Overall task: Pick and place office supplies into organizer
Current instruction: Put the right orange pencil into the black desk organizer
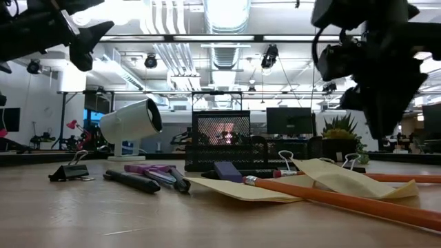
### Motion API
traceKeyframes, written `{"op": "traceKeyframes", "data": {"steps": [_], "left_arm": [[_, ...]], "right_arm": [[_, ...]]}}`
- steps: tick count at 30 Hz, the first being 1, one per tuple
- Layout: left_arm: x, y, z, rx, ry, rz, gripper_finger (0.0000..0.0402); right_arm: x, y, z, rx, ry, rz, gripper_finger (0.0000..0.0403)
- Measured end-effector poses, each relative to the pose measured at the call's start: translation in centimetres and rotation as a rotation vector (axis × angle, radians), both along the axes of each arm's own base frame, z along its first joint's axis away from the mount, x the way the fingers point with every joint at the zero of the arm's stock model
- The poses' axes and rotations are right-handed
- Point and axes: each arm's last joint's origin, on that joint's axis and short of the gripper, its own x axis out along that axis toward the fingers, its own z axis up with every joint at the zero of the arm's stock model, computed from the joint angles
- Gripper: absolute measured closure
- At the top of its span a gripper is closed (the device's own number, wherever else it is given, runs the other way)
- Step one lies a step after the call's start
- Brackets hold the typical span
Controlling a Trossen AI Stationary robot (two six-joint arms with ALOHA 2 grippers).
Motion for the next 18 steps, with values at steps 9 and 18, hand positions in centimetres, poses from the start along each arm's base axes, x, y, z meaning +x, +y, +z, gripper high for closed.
{"op": "traceKeyframes", "data": {"steps": [9, 18], "left_arm": [[0.0, 0.0, 0.0, -0.050, -0.011, -0.015, 0.0185], [0.0, 0.1, 0.0, -0.055, -0.018, -0.003, 0.0185]], "right_arm": [[4.3, 1.7, 0.5, -0.088, 0.093, 0.052, 0.0234], [4.0, 3.7, 2.8, -0.165, 0.007, 0.053, 0.0229]]}}
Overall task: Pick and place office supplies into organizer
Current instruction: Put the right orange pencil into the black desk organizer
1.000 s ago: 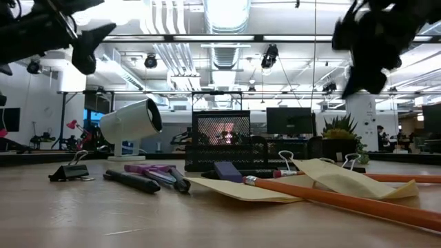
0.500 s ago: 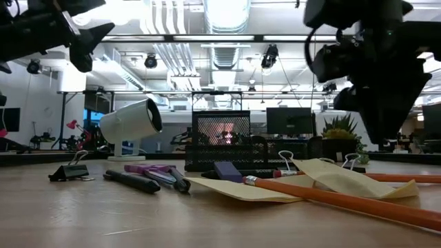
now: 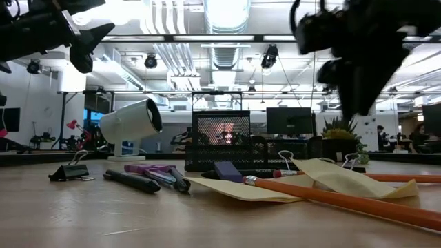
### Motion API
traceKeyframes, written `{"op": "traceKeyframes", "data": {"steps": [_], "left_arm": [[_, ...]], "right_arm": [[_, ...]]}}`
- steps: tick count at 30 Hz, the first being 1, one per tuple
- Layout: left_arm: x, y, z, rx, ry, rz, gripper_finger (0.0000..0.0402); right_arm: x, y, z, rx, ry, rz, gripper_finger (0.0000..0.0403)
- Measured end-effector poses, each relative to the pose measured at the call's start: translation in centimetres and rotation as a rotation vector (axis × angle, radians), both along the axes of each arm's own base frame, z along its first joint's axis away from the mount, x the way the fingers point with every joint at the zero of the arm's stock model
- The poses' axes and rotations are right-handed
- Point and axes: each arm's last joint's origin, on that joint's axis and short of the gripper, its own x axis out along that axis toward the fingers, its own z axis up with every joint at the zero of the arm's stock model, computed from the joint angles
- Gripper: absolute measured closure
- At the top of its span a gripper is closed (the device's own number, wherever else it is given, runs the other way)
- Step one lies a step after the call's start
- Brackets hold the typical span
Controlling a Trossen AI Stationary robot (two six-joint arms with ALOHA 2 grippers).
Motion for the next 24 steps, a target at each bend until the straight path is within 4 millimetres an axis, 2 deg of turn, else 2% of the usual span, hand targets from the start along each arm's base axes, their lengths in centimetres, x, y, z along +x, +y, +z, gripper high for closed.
{"op": "traceKeyframes", "data": {"steps": [10, 15, 20, 24], "left_arm": [[-0.8, 0.1, 1.4, -0.031, -0.140, 0.080, 0.0185], [-0.9, 0.2, 2.1, -0.042, -0.170, 0.106, 0.0185], [-0.6, 0.3, 1.9, -0.122, -0.175, 0.054, 0.0185], [0.2, 0.3, 1.4, -0.122, -0.111, 0.034, 0.0185]], "right_arm": [[-3.4, 5.9, -0.2, -0.004, 0.000, 0.073, 0.0231], [-4.3, 7.1, -0.4, 0.008, 0.013, 0.031, 0.0232], [-5.2, 8.3, -0.3, -0.045, -0.023, 0.111, 0.0234], [-5.7, 8.6, -0.6, -0.069, -0.017, 0.166, 0.0235]]}}
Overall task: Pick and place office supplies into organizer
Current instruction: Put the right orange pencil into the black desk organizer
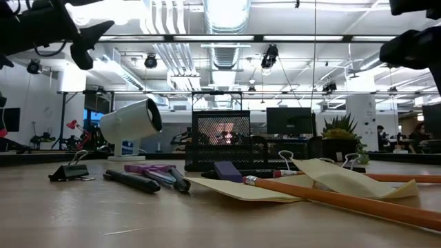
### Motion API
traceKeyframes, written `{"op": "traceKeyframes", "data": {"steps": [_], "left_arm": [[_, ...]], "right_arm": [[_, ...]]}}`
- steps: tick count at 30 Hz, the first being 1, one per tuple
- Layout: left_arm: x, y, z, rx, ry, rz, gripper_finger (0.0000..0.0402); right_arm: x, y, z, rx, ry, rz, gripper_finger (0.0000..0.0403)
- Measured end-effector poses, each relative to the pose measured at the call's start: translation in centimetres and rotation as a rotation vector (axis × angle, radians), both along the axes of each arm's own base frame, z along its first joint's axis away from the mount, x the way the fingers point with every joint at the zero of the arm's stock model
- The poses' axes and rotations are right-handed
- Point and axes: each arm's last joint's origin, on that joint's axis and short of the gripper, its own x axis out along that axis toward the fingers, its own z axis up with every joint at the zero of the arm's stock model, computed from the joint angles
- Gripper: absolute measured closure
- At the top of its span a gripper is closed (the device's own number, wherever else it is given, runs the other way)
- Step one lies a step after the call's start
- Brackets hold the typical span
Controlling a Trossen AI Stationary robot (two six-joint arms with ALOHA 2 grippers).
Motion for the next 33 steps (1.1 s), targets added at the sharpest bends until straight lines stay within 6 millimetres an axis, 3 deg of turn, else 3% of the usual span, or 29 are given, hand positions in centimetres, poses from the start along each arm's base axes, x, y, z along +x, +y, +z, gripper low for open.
{"op": "traceKeyframes", "data": {"steps": [13, 21, 27, 33], "left_arm": [[0.4, 0.1, -0.2, -0.005, 0.028, 0.002, 0.0185], [0.1, 0.4, -0.1, -0.071, -0.005, 0.118, 0.0185], [0.2, 0.3, 0.0, -0.042, -0.002, 0.062, 0.0185], [0.5, 0.2, -0.2, -0.058, 0.007, -0.006, 0.0185]], "right_arm": [[0.1, 0.6, 0.7, 0.017, -0.038, 0.015, 0.0239], [0.2, 0.8, 0.9, 0.022, -0.046, 0.023, 0.0244], [1.0, -0.6, 0.7, 0.073, -0.032, -0.278, 0.0248], [2.4, -3.3, 0.2, 0.063, -0.021, -0.430, 0.0245]]}}
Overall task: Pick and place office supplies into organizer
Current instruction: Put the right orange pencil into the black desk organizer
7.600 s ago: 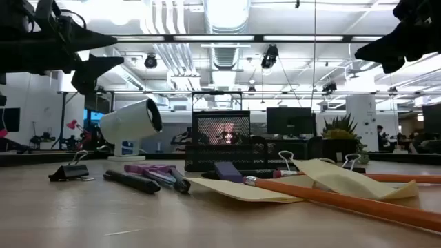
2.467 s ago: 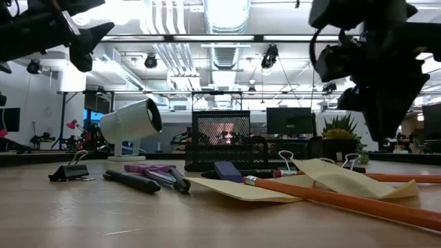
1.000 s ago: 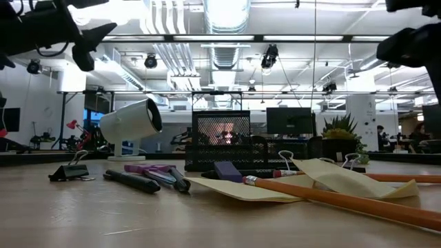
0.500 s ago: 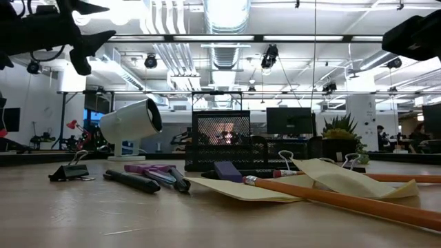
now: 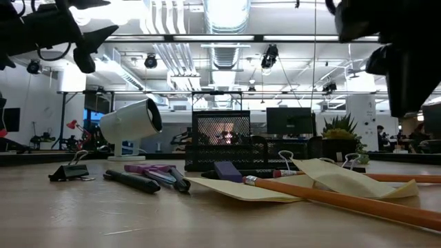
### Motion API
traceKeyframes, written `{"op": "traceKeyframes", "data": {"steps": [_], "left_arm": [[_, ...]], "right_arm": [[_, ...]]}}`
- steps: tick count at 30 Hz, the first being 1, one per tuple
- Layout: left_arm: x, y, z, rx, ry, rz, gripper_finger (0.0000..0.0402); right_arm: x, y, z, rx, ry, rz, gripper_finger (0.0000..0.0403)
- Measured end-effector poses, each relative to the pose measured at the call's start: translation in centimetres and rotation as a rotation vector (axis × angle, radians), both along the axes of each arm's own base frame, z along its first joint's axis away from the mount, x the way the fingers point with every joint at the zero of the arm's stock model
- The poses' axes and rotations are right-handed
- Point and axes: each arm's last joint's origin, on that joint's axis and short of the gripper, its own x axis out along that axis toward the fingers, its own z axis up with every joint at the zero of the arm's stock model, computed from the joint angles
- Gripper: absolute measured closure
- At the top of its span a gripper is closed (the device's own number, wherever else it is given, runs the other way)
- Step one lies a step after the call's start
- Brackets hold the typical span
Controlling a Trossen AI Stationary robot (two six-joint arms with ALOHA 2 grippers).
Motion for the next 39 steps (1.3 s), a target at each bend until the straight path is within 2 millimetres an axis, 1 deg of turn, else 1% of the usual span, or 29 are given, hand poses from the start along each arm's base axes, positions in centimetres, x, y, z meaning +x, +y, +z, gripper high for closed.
{"op": "traceKeyframes", "data": {"steps": [3, 6, 10, 12, 14, 16, 18, 21, 24, 26, 29, 32, 35, 39], "left_arm": [[0.1, 0.0, 0.0, -0.001, 0.005, 0.000, 0.0185], [0.1, 0.0, 0.0, 0.000, 0.004, 0.001, 0.0185], [0.1, 0.0, -0.1, 0.000, 0.005, 0.001, 0.0185], [0.2, 0.0, -0.1, -0.002, 0.013, 0.001, 0.0185], [0.3, 0.1, -0.3, -0.004, 0.029, 0.001, 0.0185], [0.4, 0.1, -0.4, -0.006, 0.042, -0.001, 0.0185], [0.6, 0.1, -0.6, -0.008, 0.056, 0.000, 0.0185], [0.9, 0.2, -0.8, -0.013, 0.083, 0.000, 0.0185], [1.1, 0.2, -1.0, -0.017, 0.103, 0.000, 0.0185], [1.3, 0.2, -1.1, -0.019, 0.115, 0.000, 0.0185], [1.4, 0.3, -1.3, -0.022, 0.132, 0.000, 0.0185], [1.6, 0.3, -1.5, -0.025, 0.147, 0.000, 0.0185], [1.7, 0.3, -1.6, -0.027, 0.159, 0.000, 0.0185], [1.8, 0.3, -1.7, -0.030, 0.169, 0.000, 0.0185]], "right_arm": [[0.2, -0.5, -0.1, 0.007, 0.005, -0.049, 0.0248], [0.3, -0.5, -0.2, 0.025, -0.009, -0.104, 0.0251], [0.4, -0.5, -1.3, 0.013, -0.009, -0.132, 0.0252], [0.5, -0.2, -1.9, 0.078, 0.020, -0.187, 0.0250], [0.5, 0.2, -2.4, 0.122, 0.058, -0.194, 0.0251], [0.6, 0.7, -3.0, 0.115, 0.061, -0.118, 0.0250], [1.1, 1.3, -3.2, 0.090, 0.022, 0.045, 0.0246], [1.5, 2.0, -3.6, 0.002, -0.016, 0.318, 0.0236], [1.5, 2.0, -4.3, -0.055, 0.008, 0.464, 0.0220], [1.6, 1.8, -4.5, -0.068, 0.015, 0.500, 0.0210], [1.7, 1.4, -5.1, -0.079, 0.035, 0.496, 0.0200], [2.3, 1.1, -5.4, -0.071, 0.020, 0.481, 0.0196], [2.8, 0.9, -6.0, -0.052, 0.001, 0.494, 0.0201], [3.3, 0.8, -6.6, -0.030, -0.014, 0.497, 0.0218]]}}
